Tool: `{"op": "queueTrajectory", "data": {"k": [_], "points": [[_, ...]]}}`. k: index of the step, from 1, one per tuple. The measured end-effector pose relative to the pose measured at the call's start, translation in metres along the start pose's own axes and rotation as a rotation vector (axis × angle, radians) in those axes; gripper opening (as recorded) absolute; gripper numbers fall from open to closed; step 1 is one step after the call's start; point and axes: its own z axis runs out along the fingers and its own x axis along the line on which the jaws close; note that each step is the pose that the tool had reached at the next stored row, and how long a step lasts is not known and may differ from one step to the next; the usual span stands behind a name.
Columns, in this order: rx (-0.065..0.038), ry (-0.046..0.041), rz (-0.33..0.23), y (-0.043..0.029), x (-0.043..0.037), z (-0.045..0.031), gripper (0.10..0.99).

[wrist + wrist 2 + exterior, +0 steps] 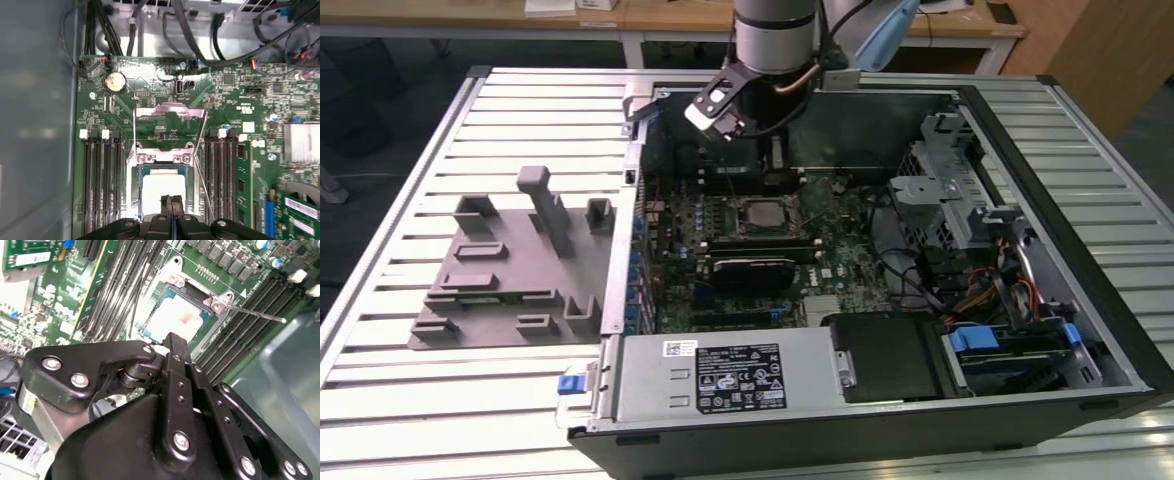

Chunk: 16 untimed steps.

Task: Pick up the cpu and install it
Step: 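Place the cpu into insertion slot, then close the cpu cover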

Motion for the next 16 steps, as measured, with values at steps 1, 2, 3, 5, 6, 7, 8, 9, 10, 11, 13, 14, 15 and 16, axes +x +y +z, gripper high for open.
{"op": "queueTrajectory", "data": {"k": [1, 2, 3, 5, 6, 7, 8, 9, 10, 11, 13, 14, 15, 16], "points": [[-0.001, 0.0001, 0.0, 0.0002, -0.0002, -0.0028, 0.106], [-0.001, 0.0, 0.0, 0.0003, -0.0004, -0.0054, 0.106], [-0.001, -0.0001, 0.0, 0.0005, -0.0006, -0.0074, 0.106], [-0.002, 0.0002, 0.0, 0.0005, -0.0006, -0.0081, 0.106], [-0.002, 0.0002, 0.0, 0.0005, -0.0006, -0.0081, 0.106], [-0.002, 0.0002, 0.0, 0.0005, -0.0006, -0.0081, 0.106], [-0.002, 0.0, 0.0, 0.0005, -0.0007, -0.0083, 0.106], [-0.002, 0.0, 0.0, 0.0005, -0.0007, -0.0085, 0.106], [-0.002, 0.0001, 0.0, 0.0005, -0.0007, -0.0085, 0.106], [-0.002, 0.0, 0.0, 0.0005, -0.0007, -0.0085, 0.106], [-0.002, 0.0, 0.0, 0.0005, -0.0007, -0.0085, 0.106], [-0.002, 0.0, 0.0, 0.0005, -0.0007, -0.0085, 0.106], [-0.002, 0.0001, 0.0, 0.0005, -0.0007, -0.0085, 0.106], [-0.002, 0.0, 0.0, 0.0005, -0.0007, -0.0085, 0.106]]}}
